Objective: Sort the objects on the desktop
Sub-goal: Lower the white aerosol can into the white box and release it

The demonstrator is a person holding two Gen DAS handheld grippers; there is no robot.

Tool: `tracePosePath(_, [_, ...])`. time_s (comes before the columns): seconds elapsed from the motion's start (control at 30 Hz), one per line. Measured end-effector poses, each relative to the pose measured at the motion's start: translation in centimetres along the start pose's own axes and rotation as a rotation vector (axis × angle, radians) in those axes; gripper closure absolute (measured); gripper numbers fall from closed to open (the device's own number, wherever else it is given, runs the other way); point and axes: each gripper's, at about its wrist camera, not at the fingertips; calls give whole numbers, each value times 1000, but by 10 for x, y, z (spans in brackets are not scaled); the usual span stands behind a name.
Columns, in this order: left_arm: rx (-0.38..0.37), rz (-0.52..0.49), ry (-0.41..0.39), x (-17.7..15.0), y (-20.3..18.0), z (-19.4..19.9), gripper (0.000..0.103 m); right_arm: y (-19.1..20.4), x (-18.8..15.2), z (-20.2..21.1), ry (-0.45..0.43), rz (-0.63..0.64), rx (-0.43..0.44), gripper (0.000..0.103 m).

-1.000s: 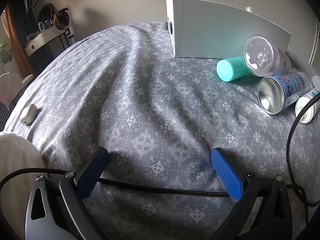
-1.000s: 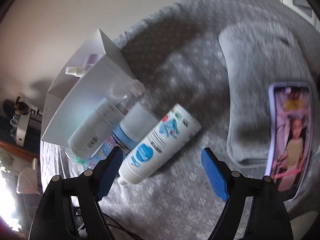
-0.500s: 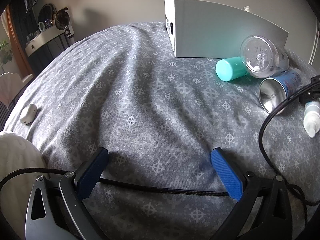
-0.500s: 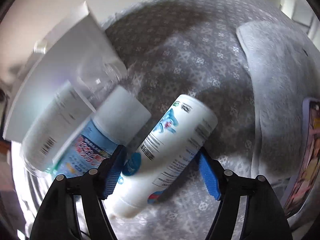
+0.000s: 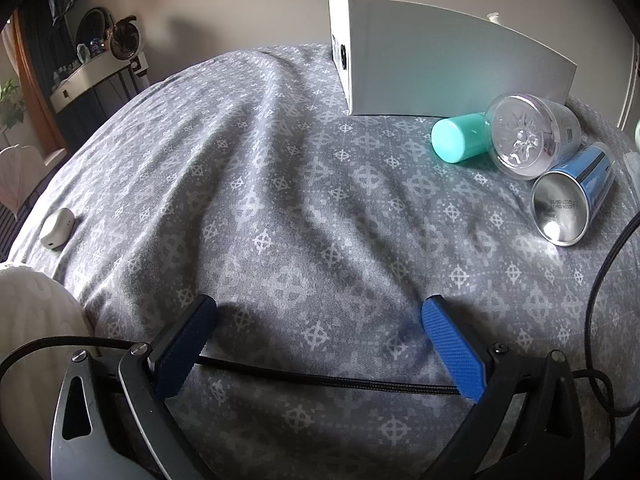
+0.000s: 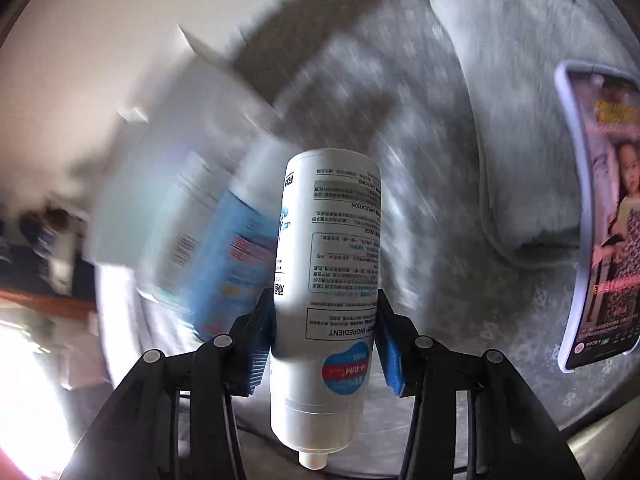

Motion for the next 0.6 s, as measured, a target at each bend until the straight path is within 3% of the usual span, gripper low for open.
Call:
tracePosePath(0.1, [-1, 0, 0, 0, 0, 0, 0, 37, 15, 34, -102, 88, 32, 59])
tracePosePath(0.23, [-1, 1, 0, 0, 0, 0, 0, 93, 52, 50, -162, 150, 24, 60])
tracePosePath(0.43, [-2, 1, 0, -1, -1, 0, 0, 176, 109, 10, -169, 192, 67, 60])
tracePosePath(0.6, [-2, 1, 0, -1, -1, -1, 0, 223, 117, -54, -72, 264, -37, 60])
Point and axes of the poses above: each gripper's, at about its wrist camera, not at the fingertips, and z roughly against the way its jaws point, y to its left, x to its top, and after that the axes turned 12 degrees about y, right-handed
